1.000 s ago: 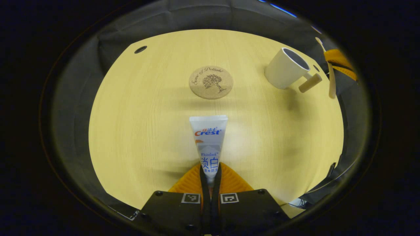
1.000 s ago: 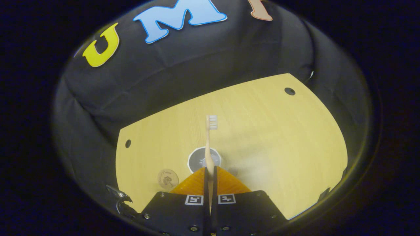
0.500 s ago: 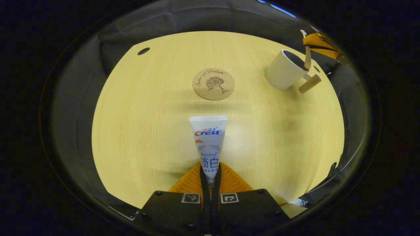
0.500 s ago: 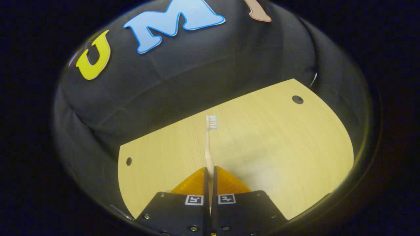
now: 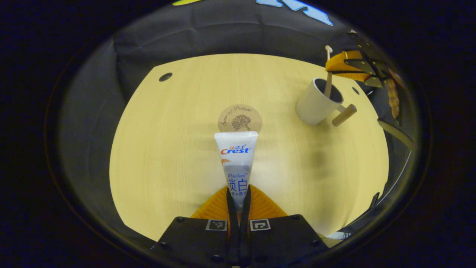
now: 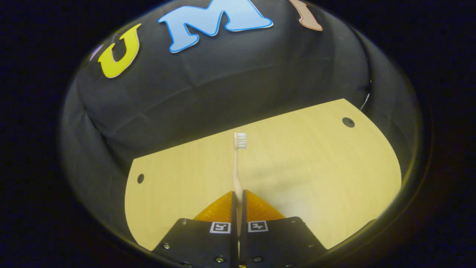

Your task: Put the toothbrush and toothpaste on the desktop into the cup, then pick up the cup and place it on the coaster on the desktop.

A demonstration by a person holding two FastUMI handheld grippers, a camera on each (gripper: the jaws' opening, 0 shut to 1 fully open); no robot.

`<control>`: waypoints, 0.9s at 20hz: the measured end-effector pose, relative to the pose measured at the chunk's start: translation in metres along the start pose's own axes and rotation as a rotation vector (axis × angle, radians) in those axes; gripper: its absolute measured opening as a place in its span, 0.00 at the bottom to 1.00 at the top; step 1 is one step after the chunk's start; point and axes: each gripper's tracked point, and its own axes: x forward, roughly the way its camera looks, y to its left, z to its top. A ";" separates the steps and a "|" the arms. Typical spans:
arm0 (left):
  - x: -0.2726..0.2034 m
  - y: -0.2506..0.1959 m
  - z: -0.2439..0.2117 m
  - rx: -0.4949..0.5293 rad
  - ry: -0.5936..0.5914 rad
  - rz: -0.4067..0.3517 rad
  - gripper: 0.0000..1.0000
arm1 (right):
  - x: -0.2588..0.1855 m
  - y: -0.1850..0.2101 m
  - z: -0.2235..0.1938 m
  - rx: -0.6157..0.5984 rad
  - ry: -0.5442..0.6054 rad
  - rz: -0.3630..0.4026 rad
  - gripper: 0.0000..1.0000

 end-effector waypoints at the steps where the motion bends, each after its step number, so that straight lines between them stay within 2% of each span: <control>1: -0.002 0.000 0.008 -0.004 -0.024 0.002 0.08 | -0.001 0.000 -0.002 -0.006 -0.003 0.001 0.02; 5: -0.011 0.000 0.042 -0.011 -0.113 0.004 0.09 | -0.002 -0.004 -0.011 -0.016 0.006 0.001 0.06; 7: -0.017 -0.002 0.060 -0.009 -0.154 0.000 0.08 | -0.001 -0.004 -0.013 -0.016 0.008 0.006 0.11; 8: -0.020 -0.004 0.067 -0.010 -0.173 -0.010 0.08 | -0.004 -0.004 -0.014 -0.012 0.005 0.011 0.08; 9: -0.021 -0.006 0.075 -0.010 -0.190 -0.019 0.08 | -0.007 -0.004 -0.013 -0.005 0.000 0.012 0.16; 18: -0.043 -0.035 0.156 0.044 -0.380 -0.074 0.07 | -0.046 -0.022 -0.010 0.070 -0.048 0.016 0.16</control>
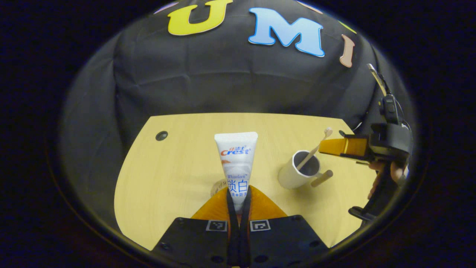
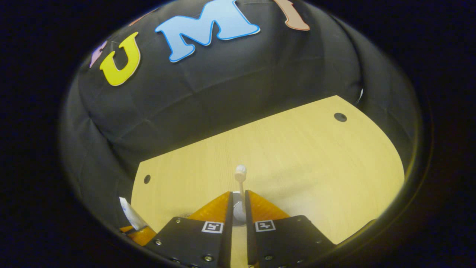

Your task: Put the toothbrush and toothpaste on the desktop into the cup, then pick up the cup and place it on the coaster on the desktop.

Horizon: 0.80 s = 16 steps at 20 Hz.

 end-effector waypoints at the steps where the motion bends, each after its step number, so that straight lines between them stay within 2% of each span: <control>1: 0.003 -0.008 0.008 0.001 -0.018 -0.017 0.07 | -0.006 -0.005 0.000 0.008 -0.003 -0.004 0.16; 9: 0.038 -0.070 0.065 0.007 -0.092 -0.157 0.08 | -0.047 -0.056 -0.026 0.090 0.001 -0.062 0.16; 16: 0.073 -0.132 0.093 0.029 -0.188 -0.259 0.07 | -0.069 -0.096 -0.061 0.132 0.034 -0.105 0.16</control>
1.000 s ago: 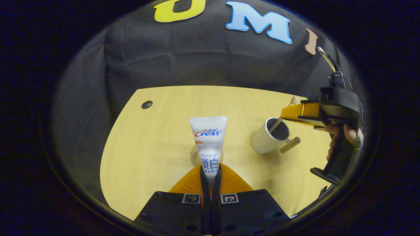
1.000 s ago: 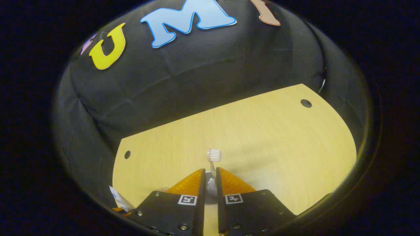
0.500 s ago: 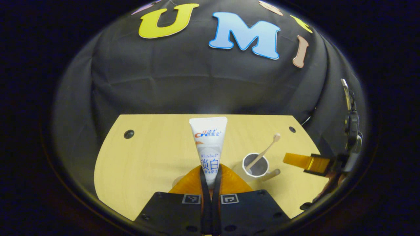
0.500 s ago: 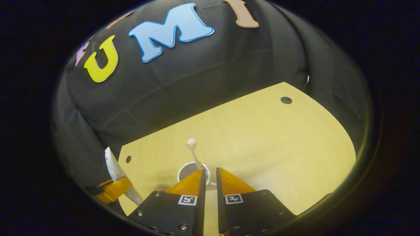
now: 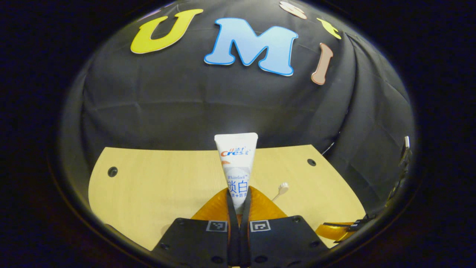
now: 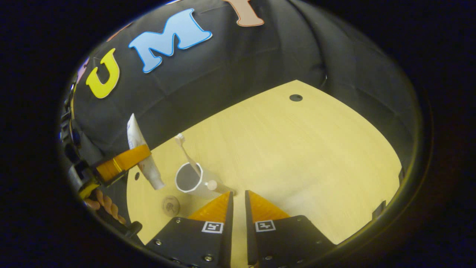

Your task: Put the toothbrush and toothpaste on the desktop into the cup, then pick up the cup and place it on the coaster on the desktop.

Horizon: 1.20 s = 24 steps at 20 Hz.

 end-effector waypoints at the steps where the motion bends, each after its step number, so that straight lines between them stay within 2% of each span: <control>1: 0.006 -0.003 0.001 0.009 -0.010 -0.002 0.07 | -0.002 -0.007 -0.002 0.008 0.005 -0.007 0.16; 11: 0.056 -0.020 -0.013 0.006 -0.026 0.004 0.07 | -0.011 -0.075 -0.014 0.051 0.040 -0.105 0.16; 17: 0.064 -0.026 -0.024 0.098 -0.045 0.041 0.09 | -0.010 -0.089 -0.021 0.050 0.072 -0.124 0.16; 20: 0.064 -0.029 -0.040 0.124 0.004 0.025 0.25 | -0.006 -0.083 -0.016 0.037 0.076 -0.111 0.16; 22: 0.059 -0.030 -0.050 0.094 0.036 0.010 0.29 | -0.002 -0.077 -0.015 0.020 0.077 -0.095 0.16; 24: 0.052 -0.021 -0.049 0.078 0.020 0.033 0.65 | 0.000 -0.068 -0.011 0.001 0.076 -0.076 0.16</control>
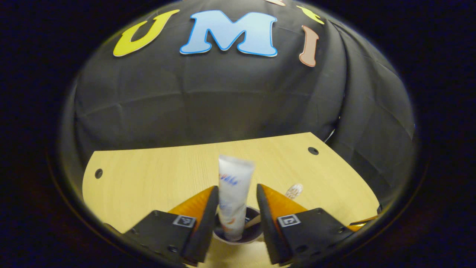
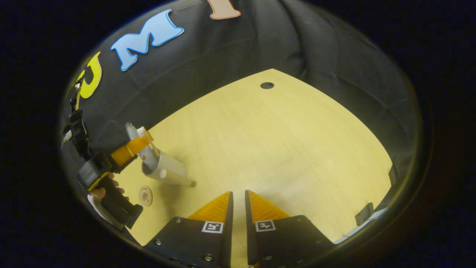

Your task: Put the toothbrush and toothpaste on the desktop into the cup, then pick up the cup and place it on the coaster on the desktop.

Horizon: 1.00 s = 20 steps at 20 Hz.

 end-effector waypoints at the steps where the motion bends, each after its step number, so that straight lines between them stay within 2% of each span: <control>1: -0.005 0.001 0.002 -0.008 -0.003 -0.007 0.83 | 0.001 0.006 0.001 -0.012 0.002 0.012 0.16; 2: -0.010 0.003 0.002 -0.013 -0.003 -0.004 0.92 | 0.001 0.011 0.002 -0.026 0.005 0.025 0.16; 3: -0.016 0.005 0.002 -0.014 -0.005 0.001 0.86 | 0.002 0.017 0.003 -0.042 0.009 0.038 0.17; 4: -0.022 0.009 0.004 -0.014 -0.010 0.003 0.92 | 0.003 0.022 0.004 -0.061 0.011 0.050 0.16; 5: -0.028 0.011 0.006 -0.016 -0.015 0.006 0.89 | 0.004 0.027 0.005 -0.080 0.012 0.060 0.16; 12: -0.084 0.037 0.007 -0.057 -0.028 0.012 0.89 | 0.011 0.074 0.021 -0.229 0.032 0.140 0.16; 13: -0.091 0.042 0.004 -0.062 -0.022 0.015 0.92 | 0.012 0.081 0.025 -0.250 0.033 0.153 0.16; 14: -0.099 0.049 0.001 -0.066 -0.022 0.024 0.89 | 0.015 0.089 0.026 -0.269 0.040 0.166 0.16; 18: -0.126 0.072 -0.012 -0.099 -0.015 0.067 0.89 | 0.020 0.113 0.026 -0.349 0.071 0.213 0.20; 19: -0.130 0.078 -0.016 -0.104 -0.012 0.081 0.89 | 0.021 0.118 0.025 -0.372 0.081 0.219 0.26; 20: -0.135 0.084 -0.020 -0.108 -0.007 0.097 0.89 | 0.023 0.123 0.024 -0.396 0.092 0.228 0.27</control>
